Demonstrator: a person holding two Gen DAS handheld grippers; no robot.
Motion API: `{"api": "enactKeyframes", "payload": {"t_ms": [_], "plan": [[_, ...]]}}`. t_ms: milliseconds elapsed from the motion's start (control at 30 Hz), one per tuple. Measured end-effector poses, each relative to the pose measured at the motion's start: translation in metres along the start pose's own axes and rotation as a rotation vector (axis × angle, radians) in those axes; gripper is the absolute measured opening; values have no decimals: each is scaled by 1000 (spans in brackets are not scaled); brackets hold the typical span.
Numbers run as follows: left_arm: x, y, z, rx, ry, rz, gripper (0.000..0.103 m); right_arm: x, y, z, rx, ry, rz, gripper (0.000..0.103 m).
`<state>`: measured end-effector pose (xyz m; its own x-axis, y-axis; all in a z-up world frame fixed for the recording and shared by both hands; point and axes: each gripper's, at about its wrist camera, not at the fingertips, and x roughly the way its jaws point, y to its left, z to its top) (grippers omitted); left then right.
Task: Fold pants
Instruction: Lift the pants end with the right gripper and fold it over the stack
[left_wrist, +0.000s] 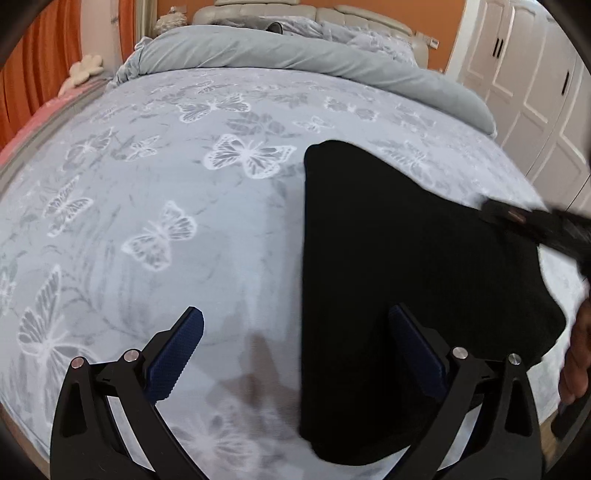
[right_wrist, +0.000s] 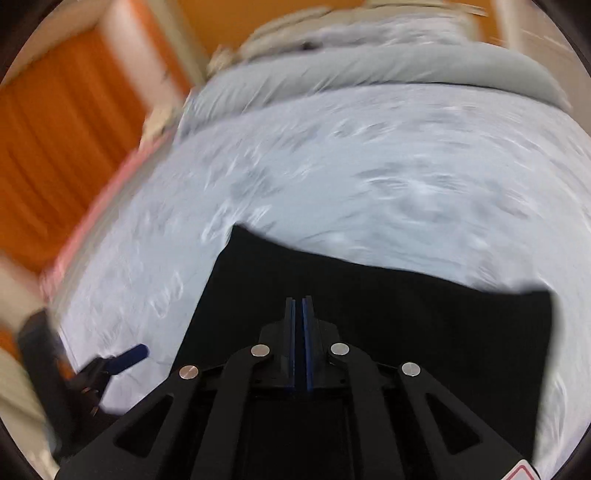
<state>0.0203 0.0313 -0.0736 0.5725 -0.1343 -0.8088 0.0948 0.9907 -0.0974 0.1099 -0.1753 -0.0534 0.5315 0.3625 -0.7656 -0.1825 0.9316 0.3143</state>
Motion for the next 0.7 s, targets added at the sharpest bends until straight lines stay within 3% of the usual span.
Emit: {"api": "enactKeyframes", "payload": {"t_ms": [100, 167, 233, 300, 433, 500, 567, 600, 700], "plan": [[8, 2, -2, 4, 19, 4, 98, 74, -6, 18, 0, 93, -156, 0], [7, 2, -1, 15, 6, 3, 98, 79, -22, 28, 78, 73, -170, 0], [5, 1, -1, 28, 7, 0, 98, 42, -23, 29, 128, -12, -146, 1], [1, 4, 1, 17, 1, -24, 98, 11, -14, 19, 71, -71, -132, 1], [-5, 12, 7, -36, -14, -48, 98, -9, -72, -22, 126, -14, -289, 0], [-7, 15, 7, -47, -17, -39, 98, -40, -108, -43, 286, -70, -185, 0], [-10, 17, 6, -59, -22, -24, 98, -79, -104, -57, 299, -145, -215, 2], [-13, 15, 6, -54, -34, -4, 98, -101, -95, -67, 255, -185, -270, 10], [-19, 6, 6, -25, -66, 38, 98, -125, -75, -88, 193, -190, -272, 10]]}}
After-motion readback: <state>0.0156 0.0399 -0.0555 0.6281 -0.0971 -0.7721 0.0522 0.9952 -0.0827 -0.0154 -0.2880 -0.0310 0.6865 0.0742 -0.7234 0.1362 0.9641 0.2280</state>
